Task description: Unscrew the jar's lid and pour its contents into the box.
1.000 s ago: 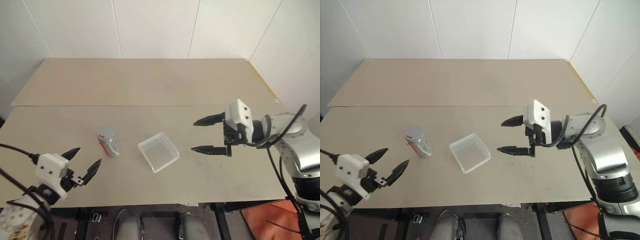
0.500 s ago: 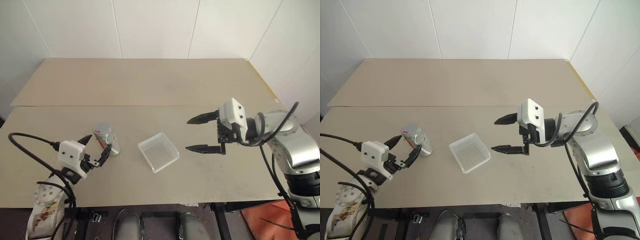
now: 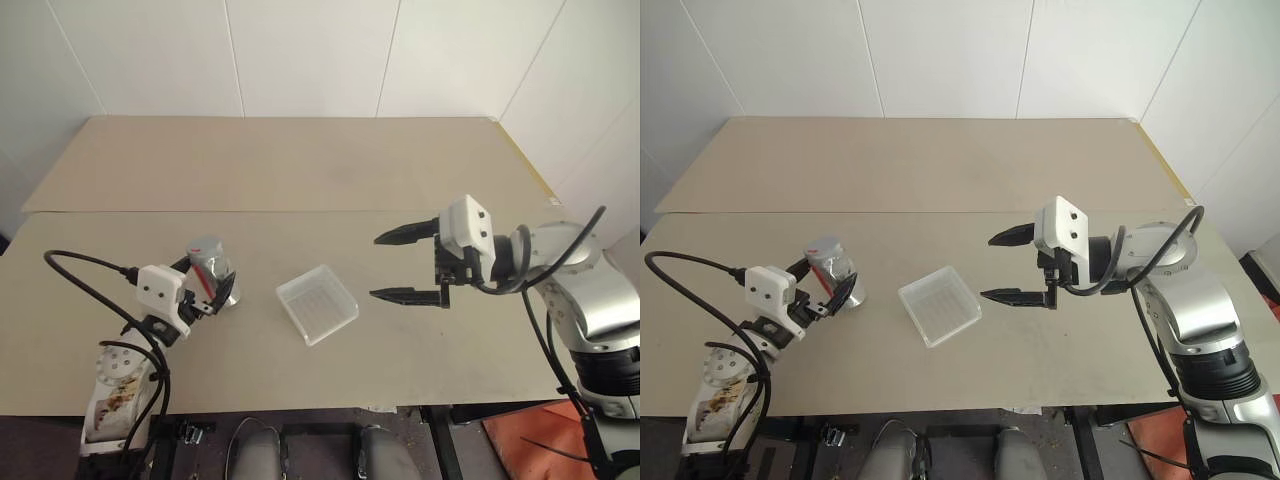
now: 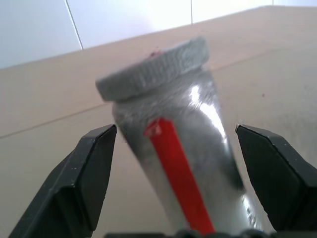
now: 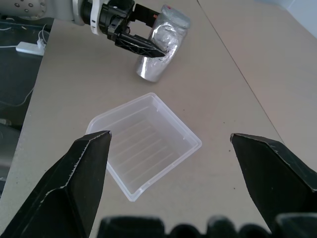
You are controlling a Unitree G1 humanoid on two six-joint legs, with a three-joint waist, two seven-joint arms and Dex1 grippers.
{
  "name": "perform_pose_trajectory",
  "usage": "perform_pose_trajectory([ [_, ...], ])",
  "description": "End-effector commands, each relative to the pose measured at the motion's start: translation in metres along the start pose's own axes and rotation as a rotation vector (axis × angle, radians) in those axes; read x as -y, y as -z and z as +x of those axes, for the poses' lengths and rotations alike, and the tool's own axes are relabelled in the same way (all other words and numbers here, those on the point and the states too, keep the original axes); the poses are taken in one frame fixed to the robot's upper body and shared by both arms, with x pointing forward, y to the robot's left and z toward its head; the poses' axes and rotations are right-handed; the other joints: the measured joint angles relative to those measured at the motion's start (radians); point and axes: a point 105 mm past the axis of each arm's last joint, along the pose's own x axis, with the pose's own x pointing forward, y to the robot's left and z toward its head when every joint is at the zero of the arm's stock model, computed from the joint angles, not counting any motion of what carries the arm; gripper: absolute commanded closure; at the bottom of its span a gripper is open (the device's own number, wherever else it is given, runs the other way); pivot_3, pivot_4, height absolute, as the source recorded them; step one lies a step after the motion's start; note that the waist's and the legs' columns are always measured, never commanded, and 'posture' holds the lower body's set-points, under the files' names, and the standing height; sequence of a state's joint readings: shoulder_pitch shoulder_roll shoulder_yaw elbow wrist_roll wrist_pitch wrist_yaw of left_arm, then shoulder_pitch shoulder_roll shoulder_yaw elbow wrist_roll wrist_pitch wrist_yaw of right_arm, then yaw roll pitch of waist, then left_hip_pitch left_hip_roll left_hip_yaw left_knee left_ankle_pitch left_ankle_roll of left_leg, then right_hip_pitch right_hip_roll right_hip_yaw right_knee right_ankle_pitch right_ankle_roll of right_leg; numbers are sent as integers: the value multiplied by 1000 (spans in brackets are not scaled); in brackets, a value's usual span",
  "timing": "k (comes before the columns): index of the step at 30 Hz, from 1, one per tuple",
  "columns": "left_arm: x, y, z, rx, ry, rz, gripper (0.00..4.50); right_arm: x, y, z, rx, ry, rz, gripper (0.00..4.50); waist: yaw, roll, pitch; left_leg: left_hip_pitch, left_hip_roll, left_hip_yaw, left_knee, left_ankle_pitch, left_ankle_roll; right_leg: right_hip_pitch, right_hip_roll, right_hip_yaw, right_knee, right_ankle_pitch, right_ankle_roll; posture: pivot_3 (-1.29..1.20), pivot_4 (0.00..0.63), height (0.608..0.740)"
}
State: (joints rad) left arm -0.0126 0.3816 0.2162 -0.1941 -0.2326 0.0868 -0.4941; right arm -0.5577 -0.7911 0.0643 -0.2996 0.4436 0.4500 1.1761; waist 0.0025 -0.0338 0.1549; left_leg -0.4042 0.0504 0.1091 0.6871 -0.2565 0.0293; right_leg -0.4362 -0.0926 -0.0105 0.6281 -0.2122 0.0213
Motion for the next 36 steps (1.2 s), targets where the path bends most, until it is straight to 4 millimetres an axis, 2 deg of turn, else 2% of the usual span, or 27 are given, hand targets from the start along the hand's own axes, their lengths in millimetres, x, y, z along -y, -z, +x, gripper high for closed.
perform_pose_trajectory([
  [1, 8, -6, 4, 37, 14, 17, 319, 4, -15, -7, 21, 39, -78, 0, 0, 0, 0, 0, 0, 0, 0, 0, 0, 0, 0, 0, 0, 0, 0, 0, 150, 740],
  [8, 12, -4, 2, 28, 1, 10, 319, 3, -17, -9, 25, 39, -86, 0, 0, 0, 0, 0, 0, 0, 0, 0, 0, 0, 0, 0, 0, 0, 0, 0, 150, 740],
  [23, 16, -5, 10, 66, -110, 5, 319, 2, -20, -8, 27, 38, -91, 0, 3, 0, 0, 0, 0, 0, 0, 0, 0, 0, 0, 0, 0, 0, 0, 0, 150, 740],
  [32, 21, -9, 13, 82, -118, -16, 319, 1, -20, -8, 29, 28, -85, 0, 4, 0, 0, 0, 0, 0, 0, 0, 0, 0, 0, 0, 0, 0, 0, 0, 150, 740],
  [35, 22, -10, 14, 85, -124, -12, 874, 2, -19, -8, 28, 27, -82, 0, 5, 0, 0, 0, 0, -1, 0, 0, 0, 0, 0, 0, 0, 0, 0, 0, 150, 740],
  [36, 22, -10, 14, 89, -124, -11, 1207, 2, -19, -7, 29, 26, -82, 0, 5, 0, 0, 0, 0, -1, 0, 0, 0, 0, 0, 0, 0, 0, 0, 0, 150, 740],
])
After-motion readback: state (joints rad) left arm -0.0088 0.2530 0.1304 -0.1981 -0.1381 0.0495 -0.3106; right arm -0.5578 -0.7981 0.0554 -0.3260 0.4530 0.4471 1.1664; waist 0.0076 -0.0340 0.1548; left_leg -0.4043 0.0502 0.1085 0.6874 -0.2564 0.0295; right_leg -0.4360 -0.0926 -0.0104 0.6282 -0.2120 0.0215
